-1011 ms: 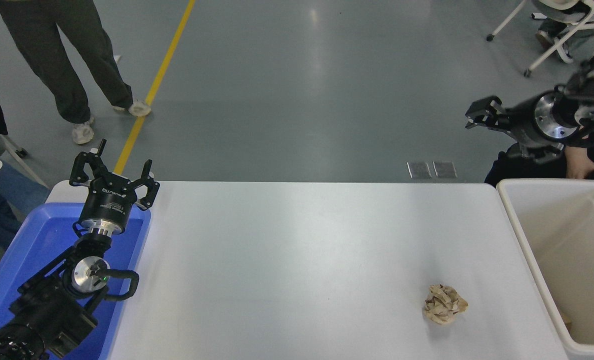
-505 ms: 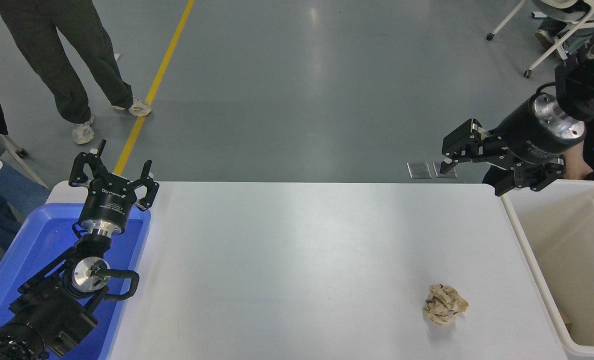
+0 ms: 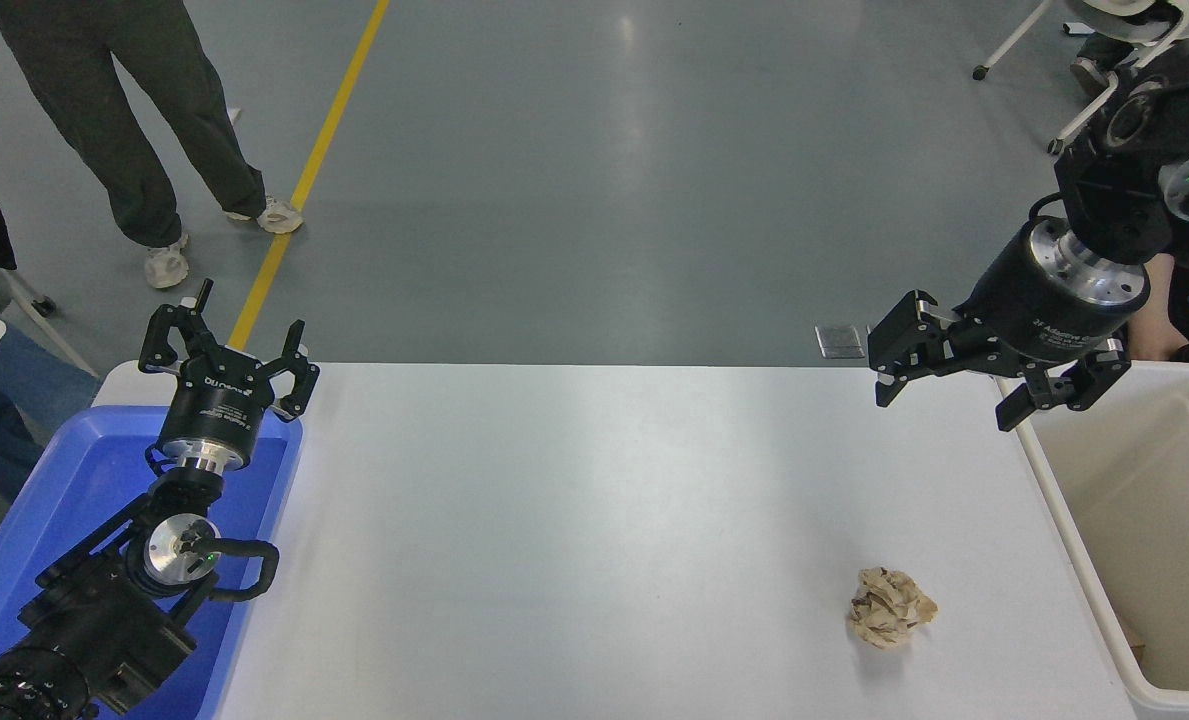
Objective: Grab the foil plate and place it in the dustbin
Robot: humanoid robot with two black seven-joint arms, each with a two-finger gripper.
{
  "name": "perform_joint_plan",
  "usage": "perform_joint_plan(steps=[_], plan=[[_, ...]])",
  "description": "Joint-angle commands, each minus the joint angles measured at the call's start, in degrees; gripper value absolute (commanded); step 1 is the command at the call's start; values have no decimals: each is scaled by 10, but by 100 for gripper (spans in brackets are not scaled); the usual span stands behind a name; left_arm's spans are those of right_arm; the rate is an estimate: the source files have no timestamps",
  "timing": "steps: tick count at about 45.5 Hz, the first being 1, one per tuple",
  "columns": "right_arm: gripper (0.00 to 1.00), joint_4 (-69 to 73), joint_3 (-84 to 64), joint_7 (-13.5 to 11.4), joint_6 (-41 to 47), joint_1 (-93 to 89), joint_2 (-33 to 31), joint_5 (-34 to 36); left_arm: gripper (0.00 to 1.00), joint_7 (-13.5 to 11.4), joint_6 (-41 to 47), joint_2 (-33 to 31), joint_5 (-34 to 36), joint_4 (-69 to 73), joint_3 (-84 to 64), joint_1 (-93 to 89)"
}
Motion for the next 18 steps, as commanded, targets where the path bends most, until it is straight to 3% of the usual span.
perform_joint_plan(steps=[1, 18], plan=[[100, -20, 18, 0, 1, -27, 39, -1, 98, 0, 0, 0, 0, 0, 0, 0], [100, -56, 42, 0, 1, -46, 71, 0, 98, 0, 0, 0, 0, 0, 0, 0]])
